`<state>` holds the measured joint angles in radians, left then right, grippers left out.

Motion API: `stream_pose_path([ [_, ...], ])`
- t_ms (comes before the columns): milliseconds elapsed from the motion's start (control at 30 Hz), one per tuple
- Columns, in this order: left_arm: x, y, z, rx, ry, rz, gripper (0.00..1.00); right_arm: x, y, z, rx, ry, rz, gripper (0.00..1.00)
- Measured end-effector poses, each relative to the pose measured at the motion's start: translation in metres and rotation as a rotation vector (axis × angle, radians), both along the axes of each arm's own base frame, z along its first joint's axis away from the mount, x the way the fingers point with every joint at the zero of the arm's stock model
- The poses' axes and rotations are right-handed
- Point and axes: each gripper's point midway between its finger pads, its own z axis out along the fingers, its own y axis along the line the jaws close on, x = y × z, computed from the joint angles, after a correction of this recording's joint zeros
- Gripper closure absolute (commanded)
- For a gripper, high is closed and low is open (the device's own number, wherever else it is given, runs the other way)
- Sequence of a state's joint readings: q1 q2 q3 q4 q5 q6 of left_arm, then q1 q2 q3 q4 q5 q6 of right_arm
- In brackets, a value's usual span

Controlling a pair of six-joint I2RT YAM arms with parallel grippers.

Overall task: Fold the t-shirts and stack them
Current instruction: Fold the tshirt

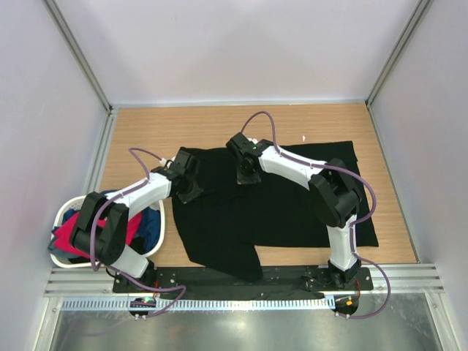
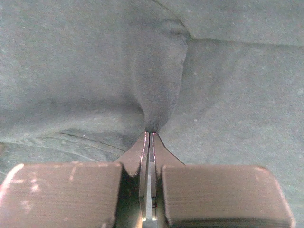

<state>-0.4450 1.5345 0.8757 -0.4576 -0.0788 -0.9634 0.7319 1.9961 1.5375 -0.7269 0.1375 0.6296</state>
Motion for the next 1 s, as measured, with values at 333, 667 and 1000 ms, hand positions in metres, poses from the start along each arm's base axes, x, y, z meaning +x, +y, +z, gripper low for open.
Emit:
stream_pose_path([
  [333,-0.013,-0.009,0.030,-0.025,-0.051,-0.016,0.61,-0.005,-0.009,0.002,-0.051,0.024,0.022,0.68],
  [667,-0.030,0.004,0.011,0.028,-0.011,-0.004,0.65,-0.012,-0.011,-0.003,-0.065,0.057,0.047,0.51],
  [1000,-0.028,0.008,-0.014,0.081,0.036,0.004,0.69,-0.026,-0.020,0.005,-0.057,0.067,0.047,0.54],
])
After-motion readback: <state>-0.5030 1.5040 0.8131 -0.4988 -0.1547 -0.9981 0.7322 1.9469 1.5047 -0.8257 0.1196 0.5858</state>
